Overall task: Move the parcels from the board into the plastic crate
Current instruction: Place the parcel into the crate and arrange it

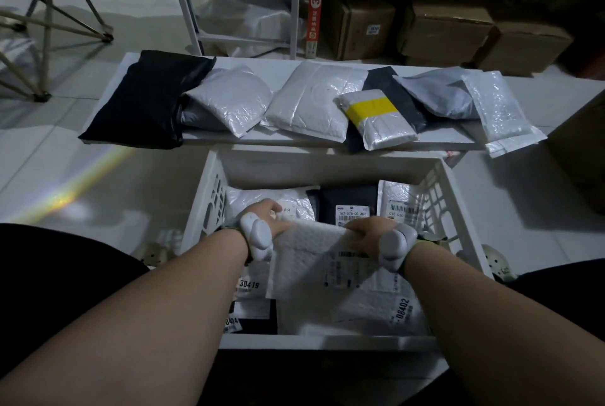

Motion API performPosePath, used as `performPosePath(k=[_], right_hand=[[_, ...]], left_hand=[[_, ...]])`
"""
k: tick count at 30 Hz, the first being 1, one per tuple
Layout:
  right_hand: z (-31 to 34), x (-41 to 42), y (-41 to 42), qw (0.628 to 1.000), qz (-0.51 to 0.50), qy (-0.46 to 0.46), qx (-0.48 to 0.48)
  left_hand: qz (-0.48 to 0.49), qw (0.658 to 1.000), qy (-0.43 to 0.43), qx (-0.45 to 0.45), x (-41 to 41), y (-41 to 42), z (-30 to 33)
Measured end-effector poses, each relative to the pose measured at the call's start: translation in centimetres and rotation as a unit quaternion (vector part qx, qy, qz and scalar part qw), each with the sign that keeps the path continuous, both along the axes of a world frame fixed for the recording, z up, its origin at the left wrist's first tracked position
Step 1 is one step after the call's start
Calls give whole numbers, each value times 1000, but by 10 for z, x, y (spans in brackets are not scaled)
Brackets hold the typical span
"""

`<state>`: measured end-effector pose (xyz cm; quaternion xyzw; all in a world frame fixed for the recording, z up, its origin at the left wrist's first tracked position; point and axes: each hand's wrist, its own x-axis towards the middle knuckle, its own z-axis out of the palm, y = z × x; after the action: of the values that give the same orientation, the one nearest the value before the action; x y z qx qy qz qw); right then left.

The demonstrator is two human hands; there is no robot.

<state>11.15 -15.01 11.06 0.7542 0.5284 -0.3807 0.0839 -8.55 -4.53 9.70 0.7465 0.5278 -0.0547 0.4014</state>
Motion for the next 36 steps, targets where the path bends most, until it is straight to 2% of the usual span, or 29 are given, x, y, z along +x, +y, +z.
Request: performPosePath(k=[2,4,8,11,19,25,29,33,36], right_hand=[[-2,1,2,998,34,-17,-52],[-6,2,1,993,70,-30,-87],[-21,3,-6,981,129,-42,-141],[-29,8,-7,977,141,-31,-156],[-37,17,3,979,110,-57,-161],[-46,24,4,984,43,-100,-144],[-53,27,2,987,29,-125,-100],[-51,30,2,989,6,-122,-82],[-49,28,5,989,1,-114,-98]], left_hand=[[-33,999,17,-3,-2,-2,-8],[-109,992,63,-15,0,-5,-14],[-233,959,154,-51,10,-17,-21],[-274,943,184,-46,18,-24,-25],[-284,928,238,-35,34,-26,-40],[-264,937,224,-38,39,-29,-51],[-262,942,209,-24,35,-26,-51],[-257,948,189,21,35,-19,-51],[-288,937,198,2,37,-19,-50]])
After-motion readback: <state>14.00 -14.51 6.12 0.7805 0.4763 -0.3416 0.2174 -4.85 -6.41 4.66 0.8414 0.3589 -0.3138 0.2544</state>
